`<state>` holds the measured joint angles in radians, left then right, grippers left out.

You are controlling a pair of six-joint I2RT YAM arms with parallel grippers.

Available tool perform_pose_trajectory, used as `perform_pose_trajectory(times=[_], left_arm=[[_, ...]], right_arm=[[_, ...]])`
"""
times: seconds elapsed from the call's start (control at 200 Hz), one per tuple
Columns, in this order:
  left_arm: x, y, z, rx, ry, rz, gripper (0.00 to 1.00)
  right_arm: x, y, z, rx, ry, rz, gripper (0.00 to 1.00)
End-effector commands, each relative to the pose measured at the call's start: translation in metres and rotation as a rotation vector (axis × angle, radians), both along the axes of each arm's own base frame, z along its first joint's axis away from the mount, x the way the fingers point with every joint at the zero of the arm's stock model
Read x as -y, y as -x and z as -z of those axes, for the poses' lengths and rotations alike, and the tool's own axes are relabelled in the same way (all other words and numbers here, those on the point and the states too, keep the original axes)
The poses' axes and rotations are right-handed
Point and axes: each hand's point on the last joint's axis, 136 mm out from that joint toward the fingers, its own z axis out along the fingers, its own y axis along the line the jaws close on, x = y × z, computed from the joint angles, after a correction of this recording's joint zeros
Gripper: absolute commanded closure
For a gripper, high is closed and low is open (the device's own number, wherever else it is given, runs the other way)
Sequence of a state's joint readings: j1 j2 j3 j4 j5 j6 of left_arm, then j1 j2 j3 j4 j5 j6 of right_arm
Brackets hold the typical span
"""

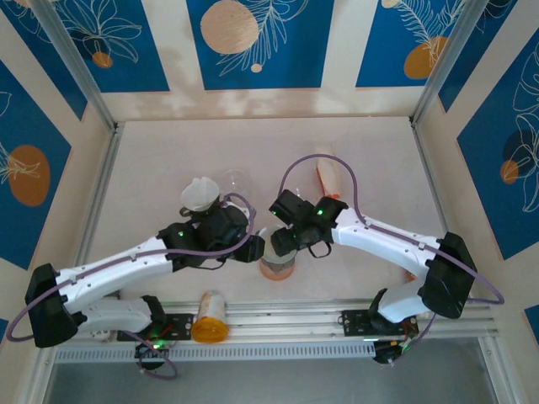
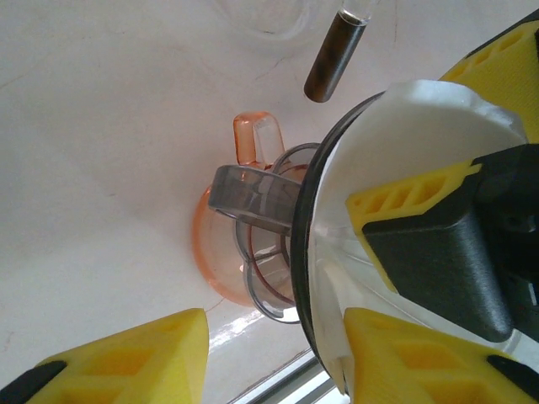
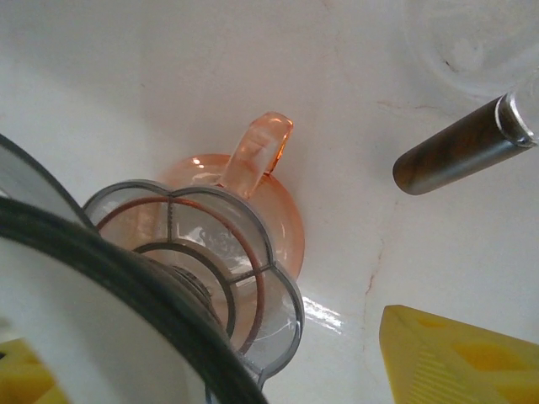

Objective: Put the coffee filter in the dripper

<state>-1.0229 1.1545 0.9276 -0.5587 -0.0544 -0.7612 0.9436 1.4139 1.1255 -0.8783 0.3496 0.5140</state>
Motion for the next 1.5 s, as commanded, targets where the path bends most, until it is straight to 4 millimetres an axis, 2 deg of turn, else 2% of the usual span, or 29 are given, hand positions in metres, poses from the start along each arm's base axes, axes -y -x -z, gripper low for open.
perform_pose_trajectory(times=[0.0, 0.395, 0.715, 0.845, 0.995, 1.15, 1.245, 1.496], left_arm=[[0.002, -0.003, -0.001, -0.009, 0.017, -0.009, 0.54], [0.004, -0.003, 0.002, -0.017, 0.013, -0.007, 0.54], [0.004, -0.003, 0.004, -0.021, 0.015, -0.007, 0.54], [0.004, -0.002, 0.005, -0.023, 0.014, -0.008, 0.54], [0.004, -0.002, 0.005, -0.023, 0.013, -0.009, 0.54], [0.004, -0.002, 0.006, -0.023, 0.014, -0.009, 0.54], [0.005, -0.002, 0.006, -0.024, 0.019, -0.009, 0.54], [0.004, -0.002, 0.007, -0.024, 0.018, -0.011, 0.54]], right_arm=[[0.003, -0.001, 0.005, 0.010, 0.051, -0.016, 0.31], [0.006, -0.001, 0.022, -0.001, 0.100, -0.017, 0.32], [0.007, -0.001, 0.022, 0.023, 0.109, -0.006, 0.31], [0.005, -0.003, 0.014, 0.046, 0.093, -0.003, 0.32], [0.001, -0.004, -0.017, 0.124, 0.011, -0.002, 0.31], [0.011, -0.004, -0.044, 0.180, -0.045, 0.028, 0.31], [0.020, -0.003, -0.047, 0.174, -0.060, 0.056, 0.31], [0.045, -0.004, -0.039, 0.161, -0.027, 0.133, 0.34]])
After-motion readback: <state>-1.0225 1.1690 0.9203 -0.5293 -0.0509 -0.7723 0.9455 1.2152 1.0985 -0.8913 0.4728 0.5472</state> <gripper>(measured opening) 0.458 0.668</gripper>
